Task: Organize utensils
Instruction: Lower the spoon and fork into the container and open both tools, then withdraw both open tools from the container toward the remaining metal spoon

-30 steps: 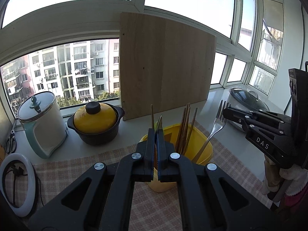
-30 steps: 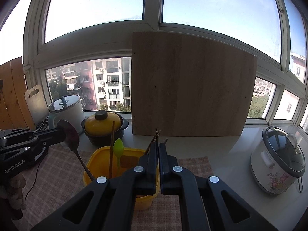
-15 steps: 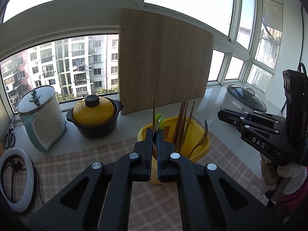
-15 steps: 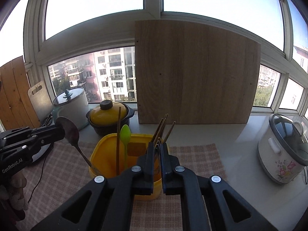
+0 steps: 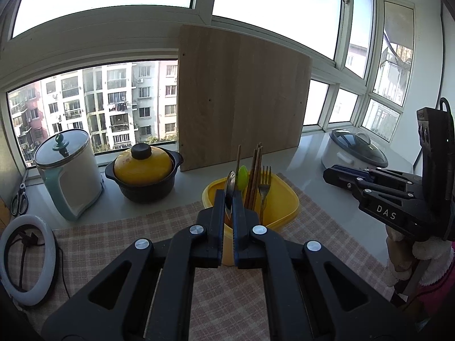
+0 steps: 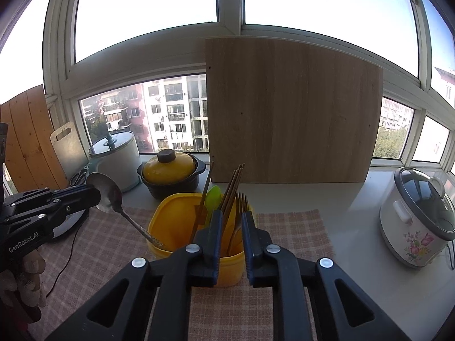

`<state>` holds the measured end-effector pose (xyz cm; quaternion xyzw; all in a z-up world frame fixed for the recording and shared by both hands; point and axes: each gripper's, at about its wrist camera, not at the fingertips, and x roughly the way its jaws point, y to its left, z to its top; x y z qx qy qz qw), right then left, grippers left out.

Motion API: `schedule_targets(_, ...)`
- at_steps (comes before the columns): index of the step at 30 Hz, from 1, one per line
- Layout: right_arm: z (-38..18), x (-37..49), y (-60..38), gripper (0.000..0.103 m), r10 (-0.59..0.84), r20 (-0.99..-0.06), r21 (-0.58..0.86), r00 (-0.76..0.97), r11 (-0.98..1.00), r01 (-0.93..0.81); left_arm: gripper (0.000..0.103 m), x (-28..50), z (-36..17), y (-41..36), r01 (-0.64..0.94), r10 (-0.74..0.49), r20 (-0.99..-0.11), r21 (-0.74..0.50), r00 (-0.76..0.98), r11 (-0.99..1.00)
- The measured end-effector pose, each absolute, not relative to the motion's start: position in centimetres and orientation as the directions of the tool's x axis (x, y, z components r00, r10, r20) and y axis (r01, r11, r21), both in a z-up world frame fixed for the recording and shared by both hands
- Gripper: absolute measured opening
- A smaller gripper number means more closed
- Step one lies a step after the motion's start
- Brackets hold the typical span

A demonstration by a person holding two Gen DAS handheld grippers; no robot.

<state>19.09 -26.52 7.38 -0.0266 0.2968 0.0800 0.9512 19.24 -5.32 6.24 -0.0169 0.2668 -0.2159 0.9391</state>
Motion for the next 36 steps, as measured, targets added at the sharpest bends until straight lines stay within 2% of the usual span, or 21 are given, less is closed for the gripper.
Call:
schedule_targets(11,8.2,14.2,-26.3,0.02,0.172,-0.537,0.022,0.826,0.982,-0.19,0.004,13.0,6.9,-3.6,0.381,-0.381,-0.438,-0.091,0.814,0.92)
schedule_targets(16,7.7,12.0,-26.0,0.027,0.181,-0.531,0.025,0.828,0.98,-0.198,0.004,9.9,6.3,-2.7,0.363,-0.367,-0.428,-0.093,0.826,0.927)
schedule_targets(18,7.4,11.2,-25.9,0.028,0.189,-0.529,0.039,0.827,0.979,-0.199,0.009,8.8,6.0,-2.5,0.361,-0.365,-0.423,-0.095,0.829,0.928)
schedule_targets(20,7.1,10.4,-26.0,0.032,0.192,-0.523,0.049,0.83,0.979,-0.196,0.02,8.0,5.6,-2.2,0.354,-0.36,-0.419,-0.095,0.834,0.93)
schedule_targets(22,6.8,9.8,-26.0,0.042,0.185,-0.514,0.046,0.837,0.981,-0.189,0.02,7.5,4.9,-2.0,0.342,-0.348,-0.432,-0.096,0.832,0.935)
schedule_targets(29,4.8,8.2,-26.8,0.045,0.192,-0.537,0.077,0.821,0.981,-0.178,0.02,6.1,2.4,-1.0,0.305,-0.325,-0.474,-0.121,0.818,0.945)
schedule_targets(31,4.3,7.6,-27.1,0.059,0.193,-0.535,0.09,0.822,0.981,-0.171,0.024,5.4,1.8,-0.5,0.293,-0.328,-0.476,-0.149,0.816,0.945)
schedule_targets(36,3.0,6.7,-26.9,0.065,0.272,-0.544,0.13,0.794,0.962,-0.241,0.034,3.7,0.5,0.4,0.263,-0.31,-0.495,-0.166,0.812,0.951)
